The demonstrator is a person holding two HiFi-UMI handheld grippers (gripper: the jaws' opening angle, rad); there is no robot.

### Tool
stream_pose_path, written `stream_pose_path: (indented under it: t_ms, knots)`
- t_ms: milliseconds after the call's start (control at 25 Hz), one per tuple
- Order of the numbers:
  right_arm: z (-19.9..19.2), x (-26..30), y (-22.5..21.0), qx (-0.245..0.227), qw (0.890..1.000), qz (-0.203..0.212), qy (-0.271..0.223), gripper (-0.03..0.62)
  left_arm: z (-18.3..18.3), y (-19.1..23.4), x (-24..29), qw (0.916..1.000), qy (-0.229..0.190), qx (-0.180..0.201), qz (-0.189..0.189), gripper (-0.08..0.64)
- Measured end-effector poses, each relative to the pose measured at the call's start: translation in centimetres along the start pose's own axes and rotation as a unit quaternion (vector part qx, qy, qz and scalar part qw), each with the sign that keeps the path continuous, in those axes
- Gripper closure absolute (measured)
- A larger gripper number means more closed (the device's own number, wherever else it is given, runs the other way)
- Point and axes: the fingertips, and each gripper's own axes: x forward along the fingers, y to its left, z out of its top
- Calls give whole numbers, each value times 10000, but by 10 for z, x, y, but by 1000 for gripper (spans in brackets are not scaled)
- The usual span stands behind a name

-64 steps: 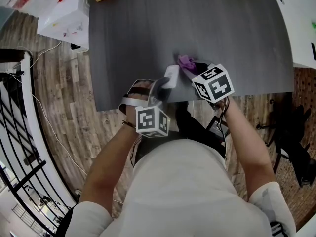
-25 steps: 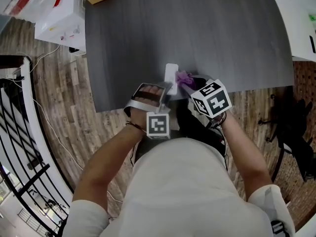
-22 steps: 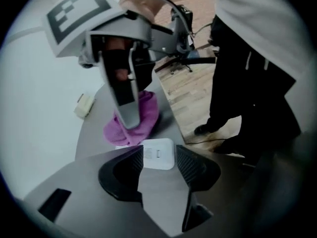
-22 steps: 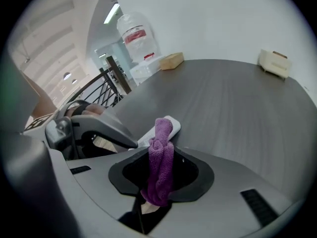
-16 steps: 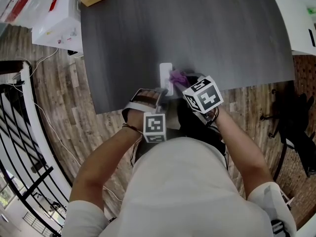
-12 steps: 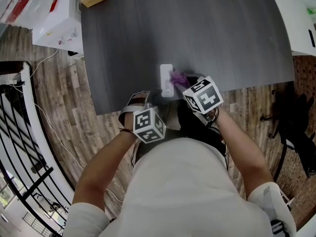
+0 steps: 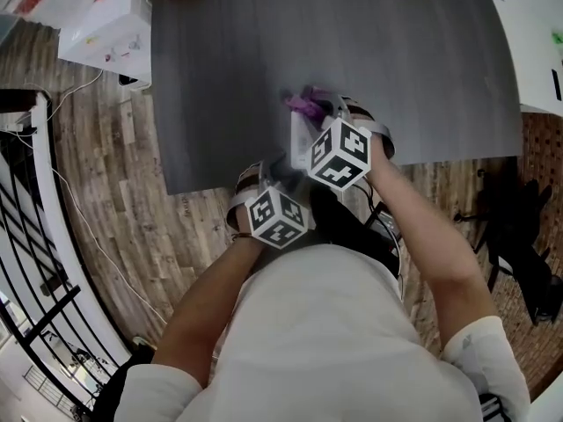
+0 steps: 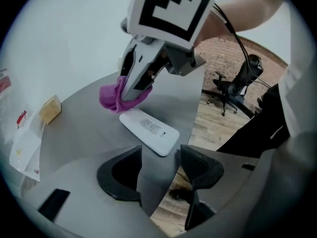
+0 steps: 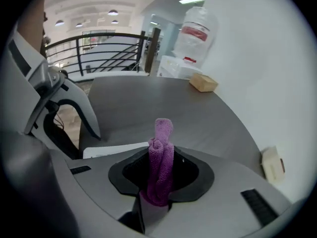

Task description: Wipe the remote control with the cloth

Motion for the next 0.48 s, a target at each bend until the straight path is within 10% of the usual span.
stream_pose_path:
  t_ms: [480]
  knots:
    - [-13, -5, 48, -163, 9998, 101, -25, 489, -5, -2, 10, 9980, 225, -533, -269, 365]
